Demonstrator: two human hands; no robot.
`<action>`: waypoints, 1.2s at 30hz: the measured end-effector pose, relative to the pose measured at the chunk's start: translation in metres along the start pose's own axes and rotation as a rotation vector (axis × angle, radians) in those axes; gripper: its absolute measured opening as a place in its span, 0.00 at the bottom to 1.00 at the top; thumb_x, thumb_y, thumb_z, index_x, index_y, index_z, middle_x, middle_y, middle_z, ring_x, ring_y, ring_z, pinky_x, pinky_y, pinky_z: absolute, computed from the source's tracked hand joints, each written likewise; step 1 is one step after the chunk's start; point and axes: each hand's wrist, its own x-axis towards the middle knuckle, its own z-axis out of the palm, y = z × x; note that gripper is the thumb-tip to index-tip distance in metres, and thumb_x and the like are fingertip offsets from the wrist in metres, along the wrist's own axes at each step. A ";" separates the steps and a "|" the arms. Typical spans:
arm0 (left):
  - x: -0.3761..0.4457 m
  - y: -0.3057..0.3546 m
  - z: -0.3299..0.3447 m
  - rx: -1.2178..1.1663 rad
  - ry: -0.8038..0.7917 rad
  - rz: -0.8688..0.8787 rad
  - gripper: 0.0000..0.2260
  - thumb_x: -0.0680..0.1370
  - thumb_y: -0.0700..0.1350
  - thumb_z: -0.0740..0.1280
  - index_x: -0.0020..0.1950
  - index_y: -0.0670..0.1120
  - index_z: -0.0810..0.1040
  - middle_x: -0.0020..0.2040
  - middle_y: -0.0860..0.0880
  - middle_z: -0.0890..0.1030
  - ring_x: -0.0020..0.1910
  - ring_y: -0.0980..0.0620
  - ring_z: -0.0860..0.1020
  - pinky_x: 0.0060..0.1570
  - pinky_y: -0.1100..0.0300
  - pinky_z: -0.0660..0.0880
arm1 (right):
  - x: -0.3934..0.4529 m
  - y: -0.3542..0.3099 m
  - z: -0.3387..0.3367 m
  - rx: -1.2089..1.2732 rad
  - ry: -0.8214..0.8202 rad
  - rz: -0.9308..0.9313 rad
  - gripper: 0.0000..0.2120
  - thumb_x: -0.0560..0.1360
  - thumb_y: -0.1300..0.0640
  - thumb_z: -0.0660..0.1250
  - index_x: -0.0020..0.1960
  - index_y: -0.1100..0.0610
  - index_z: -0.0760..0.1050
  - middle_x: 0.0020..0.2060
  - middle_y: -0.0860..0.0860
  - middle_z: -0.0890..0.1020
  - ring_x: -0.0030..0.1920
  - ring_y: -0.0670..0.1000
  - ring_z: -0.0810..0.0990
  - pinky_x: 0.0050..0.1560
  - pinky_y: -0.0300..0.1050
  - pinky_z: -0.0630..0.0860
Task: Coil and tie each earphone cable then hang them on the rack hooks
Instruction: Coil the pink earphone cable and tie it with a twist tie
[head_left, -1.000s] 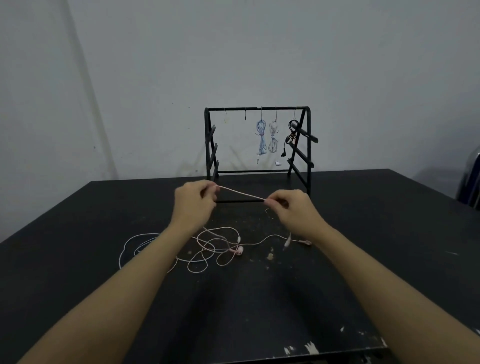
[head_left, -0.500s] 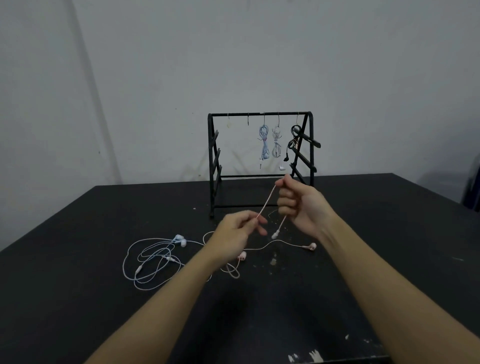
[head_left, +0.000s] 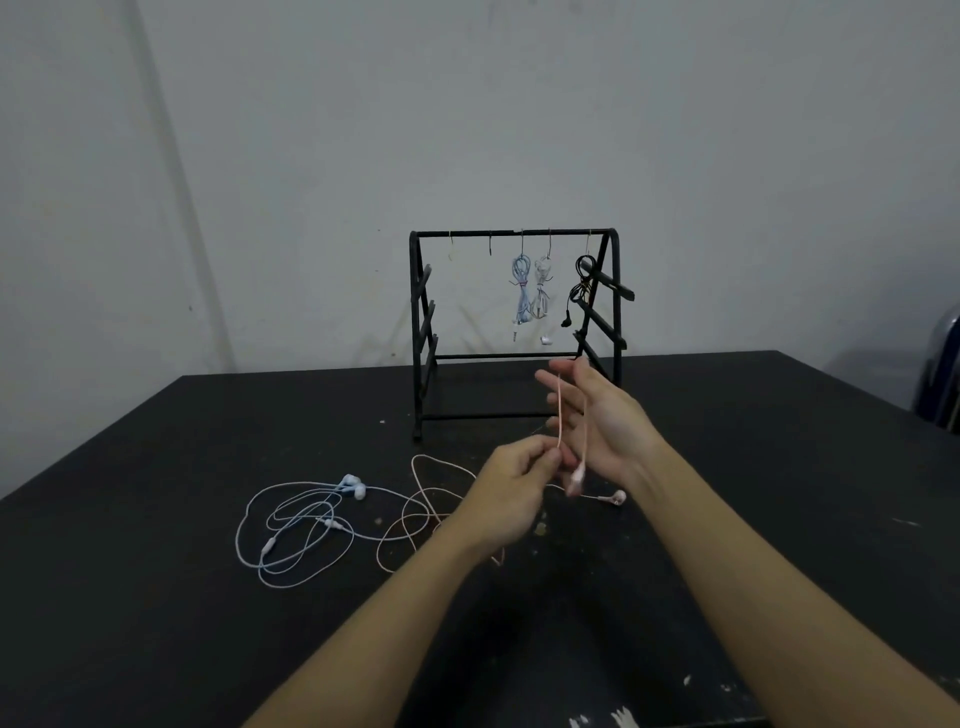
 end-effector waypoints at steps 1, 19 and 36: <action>0.000 -0.001 0.001 -0.001 -0.004 0.004 0.11 0.82 0.42 0.56 0.45 0.49 0.76 0.34 0.52 0.76 0.21 0.62 0.66 0.24 0.70 0.62 | 0.000 0.000 -0.001 0.021 -0.023 0.006 0.14 0.81 0.50 0.54 0.52 0.56 0.75 0.58 0.54 0.79 0.50 0.49 0.76 0.45 0.44 0.73; -0.002 -0.005 -0.020 -0.724 -0.087 -0.352 0.14 0.77 0.43 0.58 0.62 0.45 0.72 0.55 0.43 0.82 0.18 0.61 0.59 0.17 0.70 0.55 | -0.003 -0.012 0.005 0.186 -0.174 -0.014 0.12 0.81 0.54 0.55 0.50 0.57 0.76 0.48 0.50 0.83 0.34 0.46 0.80 0.29 0.37 0.74; 0.002 0.000 -0.026 0.088 -0.147 -0.105 0.09 0.78 0.48 0.64 0.46 0.46 0.82 0.31 0.51 0.77 0.26 0.59 0.68 0.28 0.68 0.65 | -0.012 -0.004 -0.003 -0.118 -0.138 0.044 0.14 0.82 0.56 0.51 0.62 0.53 0.72 0.62 0.46 0.77 0.27 0.43 0.71 0.18 0.31 0.55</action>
